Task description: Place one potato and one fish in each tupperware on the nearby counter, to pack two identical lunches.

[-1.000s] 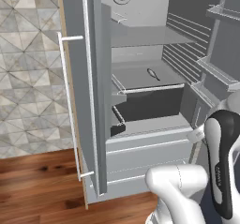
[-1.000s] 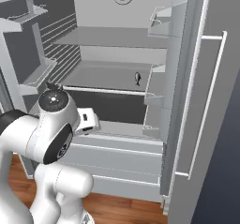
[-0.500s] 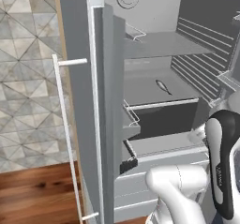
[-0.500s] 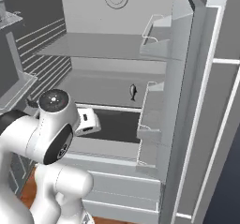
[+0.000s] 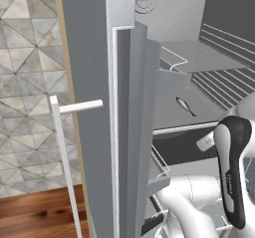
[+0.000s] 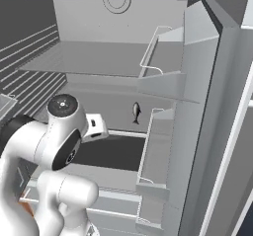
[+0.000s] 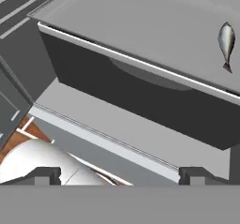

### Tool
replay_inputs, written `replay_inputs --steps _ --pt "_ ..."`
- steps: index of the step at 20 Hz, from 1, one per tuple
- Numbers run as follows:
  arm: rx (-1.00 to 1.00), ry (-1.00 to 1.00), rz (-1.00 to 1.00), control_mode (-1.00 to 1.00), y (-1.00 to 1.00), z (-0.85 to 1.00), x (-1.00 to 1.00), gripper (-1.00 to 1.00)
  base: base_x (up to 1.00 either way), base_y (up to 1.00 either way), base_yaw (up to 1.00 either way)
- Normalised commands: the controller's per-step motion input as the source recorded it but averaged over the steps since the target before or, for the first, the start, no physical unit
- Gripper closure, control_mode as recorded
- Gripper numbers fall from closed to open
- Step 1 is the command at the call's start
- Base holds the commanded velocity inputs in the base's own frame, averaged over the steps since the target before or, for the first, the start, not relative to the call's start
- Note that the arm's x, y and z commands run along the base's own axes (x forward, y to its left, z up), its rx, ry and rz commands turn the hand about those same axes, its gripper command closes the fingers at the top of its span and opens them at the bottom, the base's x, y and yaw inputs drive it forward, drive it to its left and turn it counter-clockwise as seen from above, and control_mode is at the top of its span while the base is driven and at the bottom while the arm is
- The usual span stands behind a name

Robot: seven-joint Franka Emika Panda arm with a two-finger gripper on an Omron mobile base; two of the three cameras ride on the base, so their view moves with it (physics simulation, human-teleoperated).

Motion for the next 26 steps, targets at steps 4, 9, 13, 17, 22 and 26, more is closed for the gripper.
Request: replay_inputs --steps 4,9,13,17,22,26 --pt "0.00 -0.08 -0.06 -1.00 -0.23 -0.28 0.27 -1.00 0.00 0.00 0.00" --pt "0.00 -0.09 -0.18 -1.00 -0.17 -0.19 0.27 -1.00 0.00 0.00 0.00" --pt "0.00 -0.06 -0.25 -1.00 -0.01 0.00 0.36 -1.00 0.00 0.00 0.00" --pt "0.00 -0.04 -0.25 -1.00 -0.01 -0.01 0.40 -1.00 0.00 0.00 0.00" --pt "0.00 -0.01 -0.20 -1.00 -0.12 0.00 0.36 -1.00 0.00 0.00 0.00" --pt "0.00 0.00 -0.08 -1.00 -0.30 0.00 0.37 -1.00 0.00 0.00 0.00"
